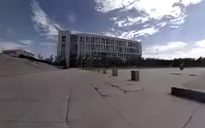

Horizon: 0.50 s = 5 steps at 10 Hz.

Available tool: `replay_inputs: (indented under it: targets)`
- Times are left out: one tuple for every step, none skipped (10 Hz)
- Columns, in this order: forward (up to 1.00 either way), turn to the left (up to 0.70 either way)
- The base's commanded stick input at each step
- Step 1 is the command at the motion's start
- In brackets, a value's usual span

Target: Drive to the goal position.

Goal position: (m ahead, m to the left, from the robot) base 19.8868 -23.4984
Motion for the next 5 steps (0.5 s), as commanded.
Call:
replay_inputs:
  targets:
    - [0.70,0.00]
    - [0.70,-0.08]
    - [0.70,-0.29]
    - [0.70,-0.32]
    - [0.70,-0.32]
